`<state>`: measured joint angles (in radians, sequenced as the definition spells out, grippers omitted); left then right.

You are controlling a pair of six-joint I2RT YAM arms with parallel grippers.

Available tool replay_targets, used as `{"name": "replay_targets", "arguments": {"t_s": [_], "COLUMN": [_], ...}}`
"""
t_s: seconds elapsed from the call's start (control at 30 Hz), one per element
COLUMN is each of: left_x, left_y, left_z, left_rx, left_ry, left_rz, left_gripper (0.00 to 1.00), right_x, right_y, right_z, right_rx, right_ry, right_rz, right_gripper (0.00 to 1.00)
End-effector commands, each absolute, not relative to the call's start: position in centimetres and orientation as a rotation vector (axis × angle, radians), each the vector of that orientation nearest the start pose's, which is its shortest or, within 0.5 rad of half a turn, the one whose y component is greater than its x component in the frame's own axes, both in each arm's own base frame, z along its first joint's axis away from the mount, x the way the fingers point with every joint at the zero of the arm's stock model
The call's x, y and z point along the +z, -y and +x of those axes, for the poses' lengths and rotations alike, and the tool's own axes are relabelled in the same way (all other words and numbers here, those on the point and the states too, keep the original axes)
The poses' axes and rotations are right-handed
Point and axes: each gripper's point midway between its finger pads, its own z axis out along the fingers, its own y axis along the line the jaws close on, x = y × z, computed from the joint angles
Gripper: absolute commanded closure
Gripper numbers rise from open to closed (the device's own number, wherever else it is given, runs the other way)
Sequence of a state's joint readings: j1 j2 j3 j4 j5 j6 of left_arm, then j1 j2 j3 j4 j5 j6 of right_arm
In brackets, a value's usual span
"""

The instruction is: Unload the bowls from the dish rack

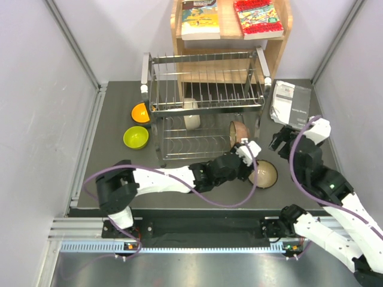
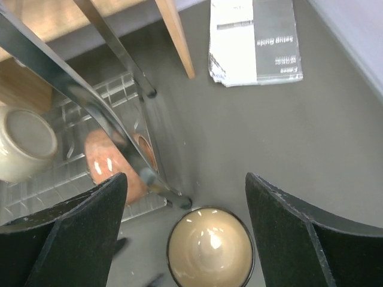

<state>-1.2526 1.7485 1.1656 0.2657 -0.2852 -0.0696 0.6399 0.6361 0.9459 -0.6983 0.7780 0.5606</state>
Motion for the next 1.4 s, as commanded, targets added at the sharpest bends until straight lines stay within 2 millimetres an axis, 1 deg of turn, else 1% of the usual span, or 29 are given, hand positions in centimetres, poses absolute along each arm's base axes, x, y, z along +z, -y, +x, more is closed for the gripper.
{"name": "replay_targets", "arguments": {"t_s": [0.0, 0.03, 0.07, 0.1, 0.13, 0.17, 0.2, 0.23, 0.27, 0.3, 0.33, 0.37, 0.4, 0.43, 0.57, 0.63, 0.7, 0.8, 0.87, 0.93, 1.07, 1.1, 1.17, 1.23, 1.3, 1.37], "left_x": [23.7, 22.9, 22.9, 23.6, 23.2, 23.2, 24.0, 23.5, 23.4, 23.8, 23.2, 23.0, 22.6, 22.4, 21.6, 21.6, 21.5, 21.4, 21.5, 21.3, 21.2, 21.2, 21.1, 21.2, 21.2, 21.1], "left_y": [44.7, 43.7, 43.1, 42.4, 41.7, 41.2, 40.6, 40.0, 39.6, 39.2, 38.9, 38.6, 38.4, 38.3, 37.9, 37.5, 37.2, 36.7, 36.7, 36.7, 36.7, 36.6, 36.6, 36.6, 36.5, 36.8], "left_z": [22.9, 23.2, 23.3, 23.3, 23.2, 23.3, 23.2, 23.2, 23.2, 23.2, 23.0, 23.1, 22.9, 22.9, 22.7, 22.7, 22.7, 22.8, 22.8, 22.7, 22.7, 22.7, 22.6, 22.7, 22.7, 22.6], "left_rx": [-0.684, -0.668, -0.661, -0.662, -0.652, -0.649, -0.656, -0.644, -0.643, -0.643, -0.645, -0.644, -0.642, -0.645, -0.648, -0.640, -0.632, -0.621, -0.623, -0.626, -0.624, -0.622, -0.621, -0.624, -0.632, -0.643], "left_ry": [-1.609, -1.627, -1.634, -1.628, -1.636, -1.639, -1.629, -1.638, -1.642, -1.639, -1.650, -1.655, -1.661, -1.668, -1.686, -1.687, -1.689, -1.689, -1.689, -1.693, -1.698, -1.700, -1.701, -1.701, -1.697, -1.697], "left_rz": [0.642, 0.639, 0.620, 0.602, 0.600, 0.590, 0.574, 0.571, 0.560, 0.545, 0.542, 0.535, 0.537, 0.531, 0.521, 0.514, 0.509, 0.501, 0.496, 0.498, 0.499, 0.496, 0.502, 0.491, 0.483, 0.481], "left_gripper": [0.38, 0.38, 0.38, 0.38, 0.38, 0.38, 0.38, 0.38, 0.38, 0.38, 0.38, 0.38, 0.38, 0.38, 0.39, 0.39, 0.39, 0.39, 0.39, 0.39, 0.39, 0.39, 0.39, 0.40, 0.40, 0.39], "right_x": [25.3, 24.7, 24.3, 23.2, 22.6, 22.2, 21.4, 21.0, 20.5, 19.5, 18.8, 18.3, 17.2, 16.8, 14.6, 13.2, 12.5, 13.0, 12.7, 12.0, 11.0, 10.2, 9.4, 8.6, 8.6, 9.1], "right_y": [-5.4, -5.1, -5.9, -5.8, -5.3, -5.4, -5.3, -5.0, -5.4, -5.5, -5.3, -5.5, -5.5, -5.3, -5.5, -5.2, -5.0, -5.2, -5.1, -5.0, -5.6, -5.6, -5.8, -5.5, -5.2, -4.2], "right_z": [24.7, 25.2, 25.5, 25.7, 25.9, 25.9, 25.8, 25.8, 25.7, 25.6, 25.5, 25.4, 25.2, 25.2, 24.6, 24.1, 23.6, 23.3, 23.1, 23.1, 22.8, 22.4, 21.8, 21.0, 21.1, 21.3], "right_rx": [0.114, 0.110, 0.160, 0.160, 0.155, 0.174, 0.172, 0.172, 0.200, 0.202, 0.196, 0.207, 0.196, 0.196, 0.218, 0.213, 0.222, 0.253, 0.244, 0.230, 0.256, 0.253, 0.260, 0.246, 0.236, 0.168], "right_ry": [-1.859, -1.867, -1.883, -1.905, -1.912, -1.924, -1.939, -1.945, -1.962, -1.989, -2.009, -2.032, -2.066, -2.077, -2.148, -2.177, -2.183, -2.174, -2.191, -2.213, -2.253, -2.277, -2.305, -2.329, -2.312, -2.284], "right_rz": [0.404, 0.423, 0.408, 0.412, 0.440, 0.441, 0.445, 0.462, 0.454, 0.449, 0.458, 0.454, 0.455, 0.468, 0.487, 0.514, 0.528, 0.546, 0.568, 0.577, 0.601, 0.607, 0.632, 0.661, 0.681, 0.711], "right_gripper": [0.21, 0.21, 0.21, 0.21, 0.21, 0.21, 0.21, 0.21, 0.20, 0.19, 0.16, 0.14, 0.13, 0.11, 0.12, 0.13, 0.14, 0.15, 0.15, 0.15, 0.16, 0.17, 0.18, 0.19, 0.20, 0.22]}}
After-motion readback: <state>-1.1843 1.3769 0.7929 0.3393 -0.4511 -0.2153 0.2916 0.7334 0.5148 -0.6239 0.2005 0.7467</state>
